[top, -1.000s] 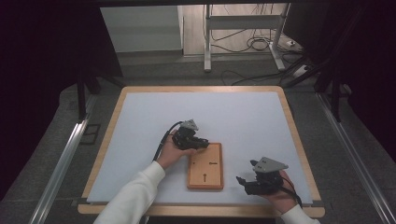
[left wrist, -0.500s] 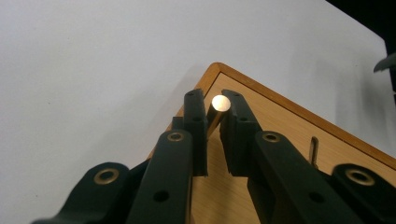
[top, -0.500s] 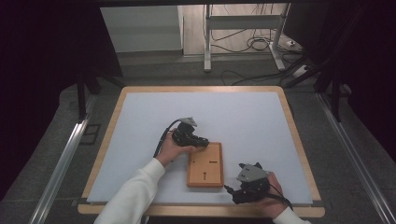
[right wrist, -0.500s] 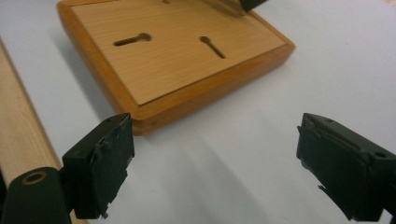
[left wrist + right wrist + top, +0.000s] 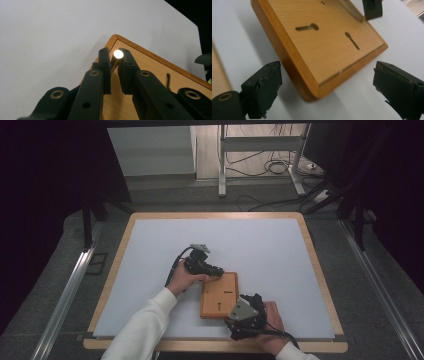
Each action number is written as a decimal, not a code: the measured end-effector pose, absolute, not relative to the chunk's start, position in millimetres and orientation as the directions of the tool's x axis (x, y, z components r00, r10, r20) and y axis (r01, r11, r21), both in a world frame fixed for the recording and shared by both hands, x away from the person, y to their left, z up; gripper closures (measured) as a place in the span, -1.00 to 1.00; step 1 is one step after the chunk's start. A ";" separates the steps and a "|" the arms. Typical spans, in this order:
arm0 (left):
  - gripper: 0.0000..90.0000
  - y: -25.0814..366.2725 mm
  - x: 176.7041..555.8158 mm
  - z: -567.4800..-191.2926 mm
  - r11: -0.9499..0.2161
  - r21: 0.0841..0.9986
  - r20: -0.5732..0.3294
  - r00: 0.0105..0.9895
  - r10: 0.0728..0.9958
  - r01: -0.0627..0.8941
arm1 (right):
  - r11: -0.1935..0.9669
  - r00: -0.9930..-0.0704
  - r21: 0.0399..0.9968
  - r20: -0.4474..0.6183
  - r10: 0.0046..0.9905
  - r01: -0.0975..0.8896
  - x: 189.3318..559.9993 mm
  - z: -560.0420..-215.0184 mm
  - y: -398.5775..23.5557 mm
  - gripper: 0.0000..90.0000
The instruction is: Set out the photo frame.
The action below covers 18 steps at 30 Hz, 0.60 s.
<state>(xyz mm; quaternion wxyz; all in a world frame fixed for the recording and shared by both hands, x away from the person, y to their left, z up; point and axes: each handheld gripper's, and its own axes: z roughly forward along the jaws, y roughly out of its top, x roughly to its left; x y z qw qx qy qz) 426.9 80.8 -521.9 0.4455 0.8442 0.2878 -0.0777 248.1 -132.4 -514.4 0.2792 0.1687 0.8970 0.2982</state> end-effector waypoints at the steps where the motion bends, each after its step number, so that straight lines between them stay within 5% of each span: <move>1: 0.81 80.9 427.2 -522.0 -0.438 0.707 -0.389 0.822 0.416 0.555 | 0.774 -0.785 0.621 -0.416 0.459 0.124 248.0 -515.2 -128.5 -0.84; 18: 0.87 78.9 421.9 -521.5 -0.432 0.728 -0.333 0.825 0.457 0.532 | 0.826 -0.719 0.563 -0.571 0.395 0.007 243.2 -513.6 -107.4 -0.52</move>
